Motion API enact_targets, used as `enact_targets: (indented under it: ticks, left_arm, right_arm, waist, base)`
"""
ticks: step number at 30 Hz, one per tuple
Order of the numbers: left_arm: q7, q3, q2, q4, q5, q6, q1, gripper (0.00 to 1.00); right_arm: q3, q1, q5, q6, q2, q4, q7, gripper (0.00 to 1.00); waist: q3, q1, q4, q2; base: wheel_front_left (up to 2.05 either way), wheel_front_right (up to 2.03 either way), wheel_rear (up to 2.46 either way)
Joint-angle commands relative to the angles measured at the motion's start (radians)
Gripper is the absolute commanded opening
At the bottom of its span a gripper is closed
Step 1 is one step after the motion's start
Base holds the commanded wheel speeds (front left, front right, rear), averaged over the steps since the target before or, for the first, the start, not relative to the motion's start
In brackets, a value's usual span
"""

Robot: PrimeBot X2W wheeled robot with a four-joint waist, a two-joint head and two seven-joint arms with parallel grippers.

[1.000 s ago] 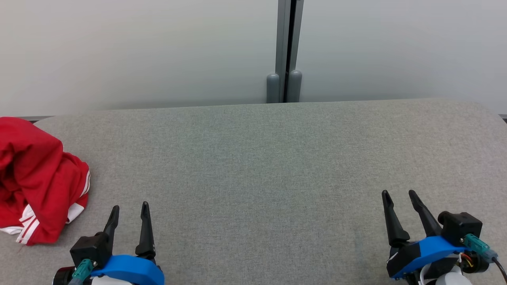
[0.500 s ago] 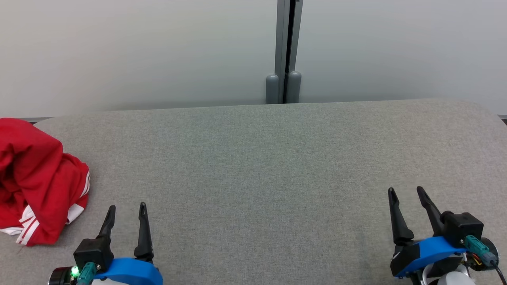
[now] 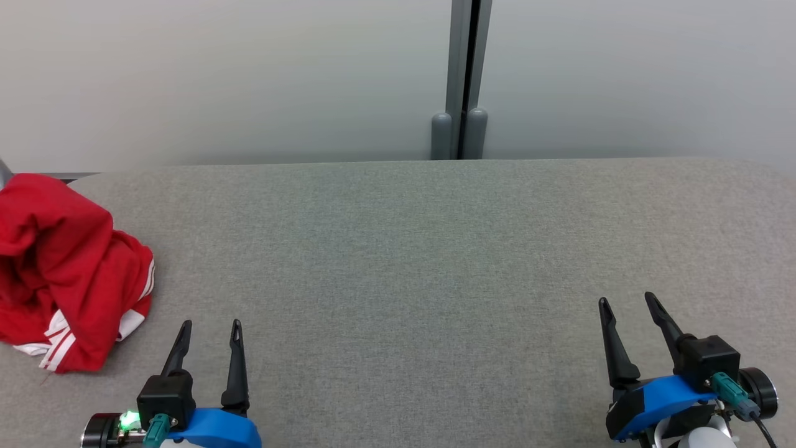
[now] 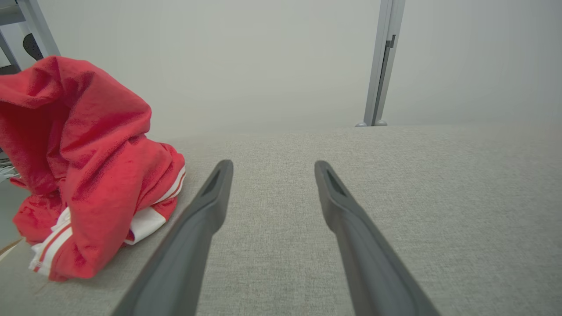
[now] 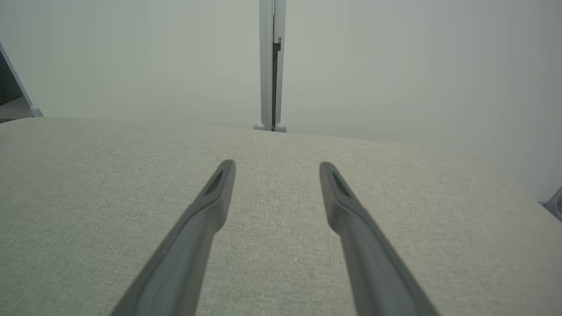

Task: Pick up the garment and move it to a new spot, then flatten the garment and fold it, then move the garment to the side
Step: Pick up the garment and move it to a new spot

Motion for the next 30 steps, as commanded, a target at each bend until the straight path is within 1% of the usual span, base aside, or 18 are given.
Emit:
enact_targets:
  ticks: [1, 4, 9, 12, 17, 24, 28, 30]
  left_arm:
    - [-0.005, 0.003, 0.002, -0.002, 0.006, -0.003, -0.012, 1.00]
    - [-0.005, 0.005, 0.001, -0.003, 0.006, -0.003, -0.014, 1.00]
    - [-0.005, 0.013, 0.000, -0.004, 0.004, -0.001, -0.020, 1.00]
    - [-0.005, 0.016, -0.002, -0.005, 0.001, 0.001, -0.018, 1.00]
    - [-0.004, 0.023, -0.004, -0.001, -0.004, 0.003, -0.017, 1.00]
    - [-0.004, 0.055, -0.004, 0.000, -0.009, 0.007, 0.002, 1.00]
    - [-0.004, 0.069, -0.005, 0.002, -0.008, 0.007, 0.015, 1.00]
    - [-0.004, 0.085, -0.006, -0.006, -0.016, 0.012, 0.023, 1.00]
  right_arm:
    - [0.002, -0.005, -0.005, 0.000, 0.001, 0.003, -0.006, 1.00]
    - [0.009, -0.004, -0.003, 0.000, 0.002, 0.002, -0.006, 1.00]
    - [0.023, -0.012, 0.003, 0.000, 0.000, 0.005, -0.006, 1.00]
    - [0.032, -0.015, 0.007, 0.000, 0.001, 0.003, -0.006, 1.00]
    - [0.042, -0.013, 0.016, 0.000, 0.002, 0.008, -0.006, 1.00]
    - [0.073, -0.021, 0.017, 0.000, 0.002, 0.015, -0.005, 1.00]
    - [0.087, -0.017, 0.019, 0.000, 0.002, 0.020, -0.005, 1.00]
    - [0.108, -0.026, 0.020, 0.000, 0.002, 0.026, -0.005, 1.00]
  waist:
    - [0.004, 0.0000, 0.014, 0.0000]
    - [0.007, 0.0000, 0.033, 0.0000]
    - [0.023, 0.0000, 0.102, 0.0000]
    - [0.033, 0.0000, 0.158, 0.0000]
    - [0.045, 0.0000, 0.272, 0.0000]
    - [0.052, 0.0000, 0.422, 0.0000]
    - [0.054, 0.0000, 0.494, 0.0000]
    - [0.060, 0.0000, 0.511, 0.0000]
  base:
    - [0.00, 0.00, 0.00]
    - [0.00, 0.00, 0.00]
    - [0.00, 0.00, 0.00]
    - [0.00, 0.00, 0.00]
    - [0.00, 0.00, 0.00]
    - [0.00, 0.00, 0.00]
    - [0.00, 0.00, 0.00]
    - [0.00, 0.00, 0.00]
